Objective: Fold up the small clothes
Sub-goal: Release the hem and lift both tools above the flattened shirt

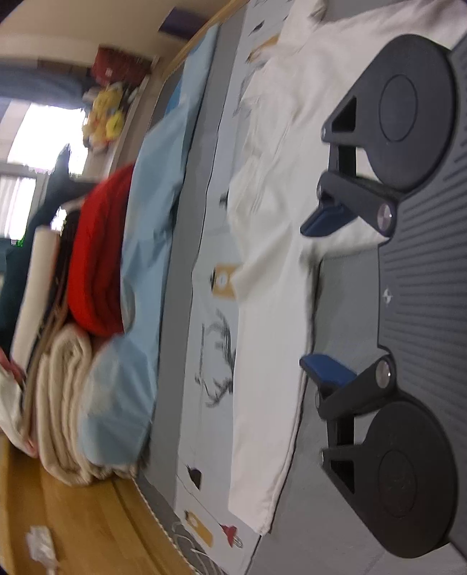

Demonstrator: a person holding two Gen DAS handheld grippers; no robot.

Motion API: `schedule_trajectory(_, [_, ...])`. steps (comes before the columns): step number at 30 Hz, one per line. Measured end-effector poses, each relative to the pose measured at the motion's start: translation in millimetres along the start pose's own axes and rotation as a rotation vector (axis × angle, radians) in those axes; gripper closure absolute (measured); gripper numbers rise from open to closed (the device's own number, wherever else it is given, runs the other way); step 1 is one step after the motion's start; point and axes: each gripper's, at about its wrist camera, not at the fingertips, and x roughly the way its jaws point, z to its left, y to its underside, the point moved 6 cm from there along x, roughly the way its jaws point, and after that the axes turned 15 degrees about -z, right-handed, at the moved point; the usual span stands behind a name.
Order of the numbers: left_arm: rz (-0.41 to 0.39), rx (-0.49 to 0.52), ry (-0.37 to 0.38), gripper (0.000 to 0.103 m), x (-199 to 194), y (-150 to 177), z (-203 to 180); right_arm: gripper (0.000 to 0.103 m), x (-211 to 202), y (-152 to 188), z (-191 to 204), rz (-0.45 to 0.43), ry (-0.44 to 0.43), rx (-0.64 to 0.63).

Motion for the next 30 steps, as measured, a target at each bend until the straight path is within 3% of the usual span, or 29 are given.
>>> schedule_trajectory(2, [0.013, -0.034, -0.034, 0.052, 22, -2, 27, 0.066, 12, 0, 9, -0.004, -0.025, -0.020])
schedule_trajectory(4, [0.022, -0.071, -0.075, 0.058, 42, -3, 56, 0.069, 28, 4, 16, 0.024, -0.049, 0.007])
schedule_trajectory(8, [0.047, -0.140, -0.202, 0.057, 78, 6, 127, 0.069, 59, 19, 17, 0.140, -0.087, 0.212])
schedule_trajectory(10, [0.066, -0.159, -0.281, 0.054, 91, 11, 159, 0.068, 72, 27, 15, 0.207, -0.123, 0.352])
schedule_trajectory(12, [0.072, -0.185, -0.344, 0.046, 104, 15, 191, 0.059, 81, 33, 14, 0.238, -0.123, 0.447])
schedule_trajectory(14, [0.063, -0.216, -0.403, 0.029, 112, 17, 221, 0.056, 86, 38, 16, 0.249, -0.120, 0.491])
schedule_trajectory(15, [0.062, -0.231, -0.436, 0.027, 116, 19, 235, 0.055, 89, 40, 17, 0.260, -0.121, 0.502])
schedule_trajectory(19, [0.085, -0.315, -0.519, 0.026, 132, 35, 286, 0.052, 94, 49, 20, 0.293, -0.083, 0.501])
schedule_trajectory(21, [0.057, -0.320, -0.534, 0.025, 134, 37, 297, 0.052, 97, 51, 23, 0.302, -0.075, 0.476])
schedule_trajectory(23, [0.039, -0.297, -0.541, 0.024, 138, 34, 303, 0.052, 99, 53, 25, 0.314, -0.074, 0.434])
schedule_trajectory(30, [-0.021, -0.352, -0.570, 0.026, 146, 32, 319, 0.052, 101, 58, 34, 0.346, -0.055, 0.303])
